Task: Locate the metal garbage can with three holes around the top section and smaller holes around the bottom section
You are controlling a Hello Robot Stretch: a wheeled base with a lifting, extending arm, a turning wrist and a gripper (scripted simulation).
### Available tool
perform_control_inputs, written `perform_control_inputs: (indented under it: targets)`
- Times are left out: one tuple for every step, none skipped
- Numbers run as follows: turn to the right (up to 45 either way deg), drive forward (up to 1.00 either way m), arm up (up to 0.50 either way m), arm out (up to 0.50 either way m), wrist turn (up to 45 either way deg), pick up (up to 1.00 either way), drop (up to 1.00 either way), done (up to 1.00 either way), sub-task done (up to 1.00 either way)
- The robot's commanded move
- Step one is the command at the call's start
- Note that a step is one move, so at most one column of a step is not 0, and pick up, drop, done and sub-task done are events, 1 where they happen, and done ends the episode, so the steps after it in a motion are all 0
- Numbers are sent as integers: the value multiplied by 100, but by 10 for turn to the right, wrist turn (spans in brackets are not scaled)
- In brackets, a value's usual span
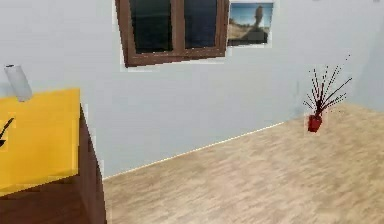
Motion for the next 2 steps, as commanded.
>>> perform_control_inputs:
  targets:
    - [0,15,0,0,0,0,0,0,0]
    - [450,0,0,0,0,0,0,0,0]
